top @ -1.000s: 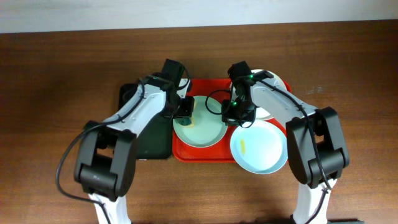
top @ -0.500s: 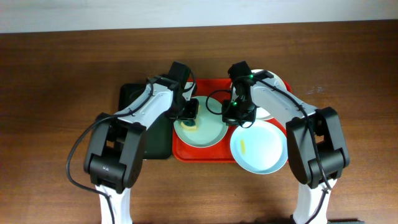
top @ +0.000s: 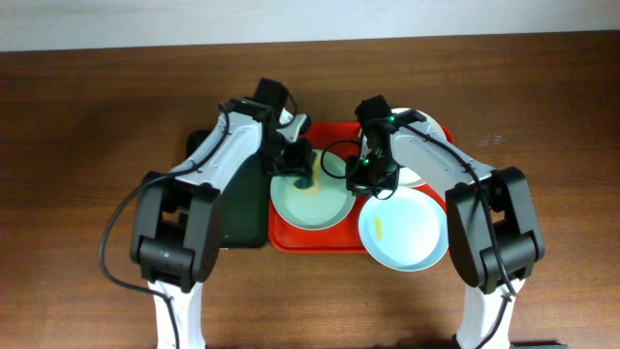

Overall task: Clean dirty plates on tray and stack at the side
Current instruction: 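Scrub the light green plate with the sponge using the left gripper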

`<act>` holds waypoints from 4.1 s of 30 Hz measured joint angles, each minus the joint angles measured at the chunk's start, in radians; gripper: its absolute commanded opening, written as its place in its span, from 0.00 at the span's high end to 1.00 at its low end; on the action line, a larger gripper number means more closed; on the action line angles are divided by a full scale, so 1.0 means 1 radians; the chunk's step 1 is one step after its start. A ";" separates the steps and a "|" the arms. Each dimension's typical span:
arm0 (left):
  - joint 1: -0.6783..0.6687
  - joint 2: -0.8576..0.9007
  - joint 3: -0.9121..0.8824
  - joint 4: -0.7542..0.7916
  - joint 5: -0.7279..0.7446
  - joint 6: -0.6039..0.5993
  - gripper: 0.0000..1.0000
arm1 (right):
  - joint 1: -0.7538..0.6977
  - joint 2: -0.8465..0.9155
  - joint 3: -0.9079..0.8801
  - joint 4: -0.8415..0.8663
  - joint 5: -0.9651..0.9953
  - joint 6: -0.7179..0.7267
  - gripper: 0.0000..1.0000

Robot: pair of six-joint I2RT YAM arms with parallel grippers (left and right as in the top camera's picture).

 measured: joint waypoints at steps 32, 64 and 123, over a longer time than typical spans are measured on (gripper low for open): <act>-0.077 -0.022 -0.006 -0.017 -0.341 -0.021 1.00 | 0.000 0.000 0.000 0.018 0.014 -0.168 0.96; -0.006 0.071 0.178 -0.190 -0.169 0.056 1.00 | 0.000 0.000 0.001 0.023 0.025 -0.192 0.96; -0.037 -0.102 -0.163 0.058 -0.019 -0.093 1.00 | 0.005 0.000 0.002 0.027 0.043 -0.198 0.96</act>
